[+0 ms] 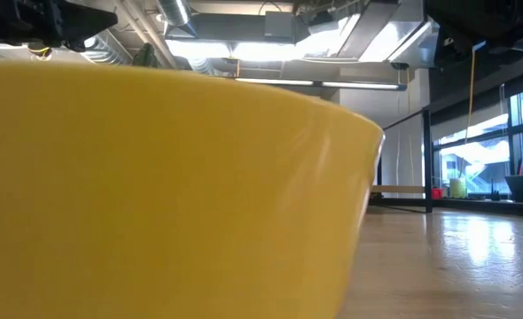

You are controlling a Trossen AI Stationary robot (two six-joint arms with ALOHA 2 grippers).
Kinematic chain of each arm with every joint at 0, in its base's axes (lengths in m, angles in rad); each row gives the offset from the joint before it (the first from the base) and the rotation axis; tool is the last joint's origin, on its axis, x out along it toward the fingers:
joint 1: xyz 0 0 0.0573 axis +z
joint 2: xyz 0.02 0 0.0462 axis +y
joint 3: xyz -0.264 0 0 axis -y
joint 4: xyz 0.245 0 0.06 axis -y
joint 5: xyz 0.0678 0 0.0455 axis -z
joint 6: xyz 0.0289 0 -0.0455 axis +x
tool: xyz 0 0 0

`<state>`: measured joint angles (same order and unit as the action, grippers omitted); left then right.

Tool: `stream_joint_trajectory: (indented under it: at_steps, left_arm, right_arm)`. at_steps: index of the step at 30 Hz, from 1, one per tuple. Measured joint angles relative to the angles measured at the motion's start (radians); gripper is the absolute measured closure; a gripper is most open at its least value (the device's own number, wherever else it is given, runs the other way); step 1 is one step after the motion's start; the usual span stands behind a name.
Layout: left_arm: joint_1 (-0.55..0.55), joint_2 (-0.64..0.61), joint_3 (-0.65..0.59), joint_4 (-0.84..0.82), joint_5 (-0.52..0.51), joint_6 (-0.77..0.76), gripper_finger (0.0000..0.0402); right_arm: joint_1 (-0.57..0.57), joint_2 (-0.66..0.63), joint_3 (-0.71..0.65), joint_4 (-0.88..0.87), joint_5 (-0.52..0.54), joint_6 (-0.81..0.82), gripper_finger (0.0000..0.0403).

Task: Pick & Place Mini bowls
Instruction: Stack the yellow bowl on the yellow bowls on the shelf

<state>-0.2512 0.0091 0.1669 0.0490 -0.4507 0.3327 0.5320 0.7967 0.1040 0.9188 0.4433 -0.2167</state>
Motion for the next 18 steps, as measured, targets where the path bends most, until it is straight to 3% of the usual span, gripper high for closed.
stream_joint_trajectory:
  at_steps: [7, 18]
  left_arm:
    - [0.0, 0.0, 0.0, 0.0, 0.032, -0.009, 0.0398]
    - [0.0, 0.0, 0.0, -0.011, 0.165, -0.077, 0.0398]
  right_arm:
    - [0.0, 0.0, 0.0, -0.031, 0.0, -0.004, 0.0377]
    - [0.0, 0.009, 0.001, -0.024, -0.001, 0.024, 0.0377]
